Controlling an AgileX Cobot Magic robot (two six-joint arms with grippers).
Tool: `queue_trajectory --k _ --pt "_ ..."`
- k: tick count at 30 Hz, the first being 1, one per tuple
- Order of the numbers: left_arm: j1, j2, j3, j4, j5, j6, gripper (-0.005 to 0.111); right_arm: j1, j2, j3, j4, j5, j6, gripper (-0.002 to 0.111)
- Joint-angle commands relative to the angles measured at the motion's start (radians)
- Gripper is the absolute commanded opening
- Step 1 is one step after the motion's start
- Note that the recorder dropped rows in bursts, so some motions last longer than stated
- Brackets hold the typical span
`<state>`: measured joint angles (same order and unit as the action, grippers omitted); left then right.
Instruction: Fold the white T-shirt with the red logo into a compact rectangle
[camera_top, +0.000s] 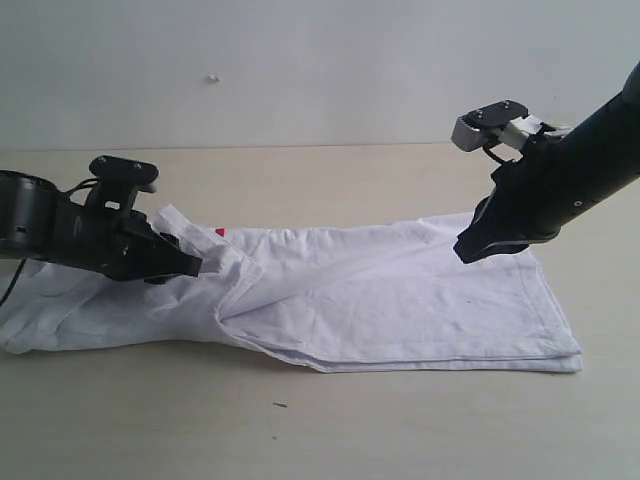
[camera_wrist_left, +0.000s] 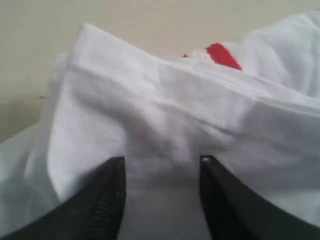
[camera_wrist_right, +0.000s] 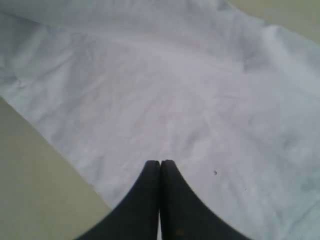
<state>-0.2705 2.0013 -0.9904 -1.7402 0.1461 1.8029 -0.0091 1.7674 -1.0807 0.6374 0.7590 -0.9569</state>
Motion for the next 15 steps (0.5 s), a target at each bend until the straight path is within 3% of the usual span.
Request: queue_trajectory --k 1,5,15 --pt "0.002 -0.091 -0.009 -0.004 -0.126 -0.032 0.05 -0.002 -0.008 -0.005 0.009 0.001 -0.009 0.0" --pt "0.018 -0.167 -0.013 -0.004 -0.173 -0.027 0.045 -0.002 -0.008 -0.005 0.009 0.008 -0.009 0.0" --pt "0.135 -0.295 0.021 -0.004 -0.231 -0.023 0.013 -0.002 -0.008 -0.005 0.009 0.025 -0.009 0.0"
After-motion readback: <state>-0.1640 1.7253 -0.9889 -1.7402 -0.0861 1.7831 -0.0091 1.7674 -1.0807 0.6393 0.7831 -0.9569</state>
